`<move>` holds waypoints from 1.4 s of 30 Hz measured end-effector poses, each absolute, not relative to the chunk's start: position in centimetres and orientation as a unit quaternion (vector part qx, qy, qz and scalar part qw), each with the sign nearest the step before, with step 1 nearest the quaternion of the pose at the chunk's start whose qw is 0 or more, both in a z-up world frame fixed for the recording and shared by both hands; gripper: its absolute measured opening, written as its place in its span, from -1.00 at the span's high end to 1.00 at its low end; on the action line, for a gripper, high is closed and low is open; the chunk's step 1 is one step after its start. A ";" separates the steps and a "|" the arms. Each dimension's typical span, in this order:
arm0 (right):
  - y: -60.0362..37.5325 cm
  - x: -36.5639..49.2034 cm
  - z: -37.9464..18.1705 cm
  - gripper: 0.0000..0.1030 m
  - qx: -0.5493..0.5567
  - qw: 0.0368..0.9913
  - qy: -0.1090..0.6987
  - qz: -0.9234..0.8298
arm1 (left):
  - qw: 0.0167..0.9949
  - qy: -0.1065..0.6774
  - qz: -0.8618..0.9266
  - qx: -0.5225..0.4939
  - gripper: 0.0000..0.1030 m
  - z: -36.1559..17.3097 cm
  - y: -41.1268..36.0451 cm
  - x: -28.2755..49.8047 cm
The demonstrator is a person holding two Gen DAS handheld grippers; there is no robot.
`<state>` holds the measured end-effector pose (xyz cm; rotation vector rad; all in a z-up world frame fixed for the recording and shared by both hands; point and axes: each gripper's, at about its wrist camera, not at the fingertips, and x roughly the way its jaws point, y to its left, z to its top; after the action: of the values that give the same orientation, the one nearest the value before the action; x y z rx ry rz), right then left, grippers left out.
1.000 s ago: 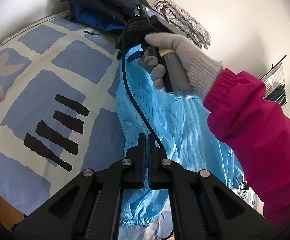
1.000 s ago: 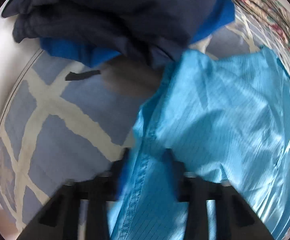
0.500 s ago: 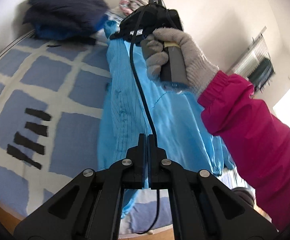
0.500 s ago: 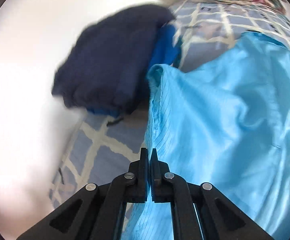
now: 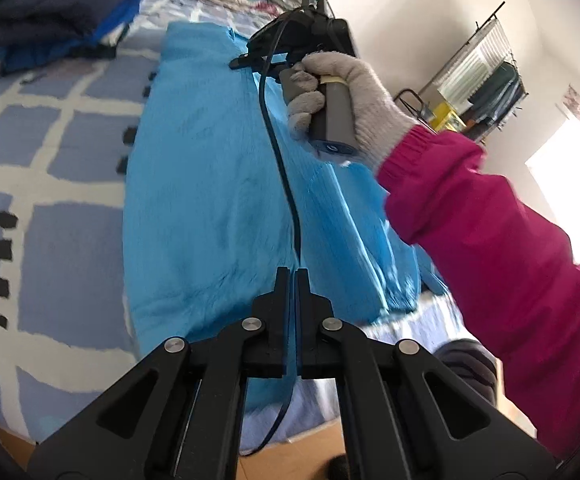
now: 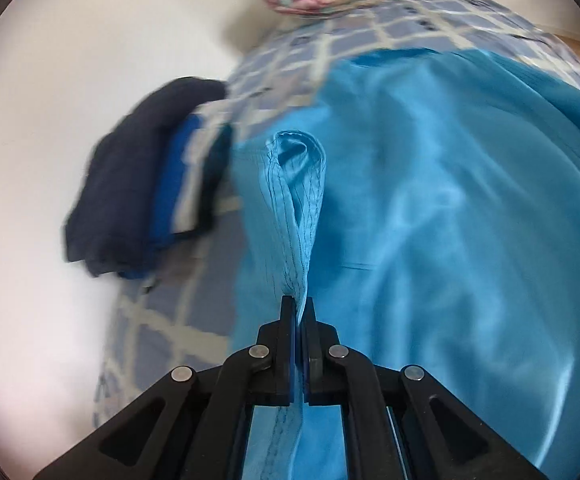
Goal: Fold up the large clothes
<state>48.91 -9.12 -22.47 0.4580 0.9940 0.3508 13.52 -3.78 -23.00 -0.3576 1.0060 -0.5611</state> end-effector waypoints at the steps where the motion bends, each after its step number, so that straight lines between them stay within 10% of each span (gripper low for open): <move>1: -9.7 49.1 -23.2 1.00 0.219 0.838 0.475 0.157 | 0.822 0.476 -0.261 -0.170 1.00 -23.1 -3.3 13.3; 8: -11.5 49.7 -27.6 1.00 0.210 0.827 0.508 0.120 | 0.835 0.472 -0.210 -0.187 1.00 -22.8 2.8 12.2; 12: -12.2 48.9 -26.4 0.49 0.213 0.827 0.505 0.126 | 0.835 0.475 -0.169 -0.220 1.00 -23.5 5.9 12.8; 16: -12.8 46.0 -24.2 0.48 0.187 0.839 0.490 0.146 | 0.819 0.490 -0.164 -0.250 1.00 -24.9 6.6 13.5; 21: -12.8 39.3 -23.3 0.33 0.160 0.828 0.511 0.164 | 0.774 0.516 -0.189 -0.314 0.18 -27.4 5.5 14.4; 27: -12.8 30.8 -26.4 0.15 0.165 0.796 0.553 0.183 | 0.741 0.537 -0.198 -0.350 0.17 -29.5 4.0 15.7; 29: -12.3 28.9 -27.7 0.15 0.165 0.784 0.567 0.190 | 0.723 0.549 -0.192 -0.373 0.19 -30.9 4.1 16.0; 32: -11.4 26.6 -29.1 0.16 0.159 0.776 0.577 0.202 | 0.694 0.556 -0.196 -0.415 0.91 -32.6 4.2 16.4; 36: -10.9 24.9 -29.3 0.98 0.181 0.772 0.565 0.227 | 0.717 0.548 -0.181 -0.391 0.98 -31.7 4.2 15.9; 42: -9.2 24.2 -29.0 0.99 0.157 0.785 0.558 0.217 | 0.771 0.547 -0.136 -0.298 0.98 -30.0 4.6 15.1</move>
<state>24.16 -9.19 -29.01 0.3388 1.2044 0.4680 15.12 4.61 -30.03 -0.6453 1.1864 -0.2949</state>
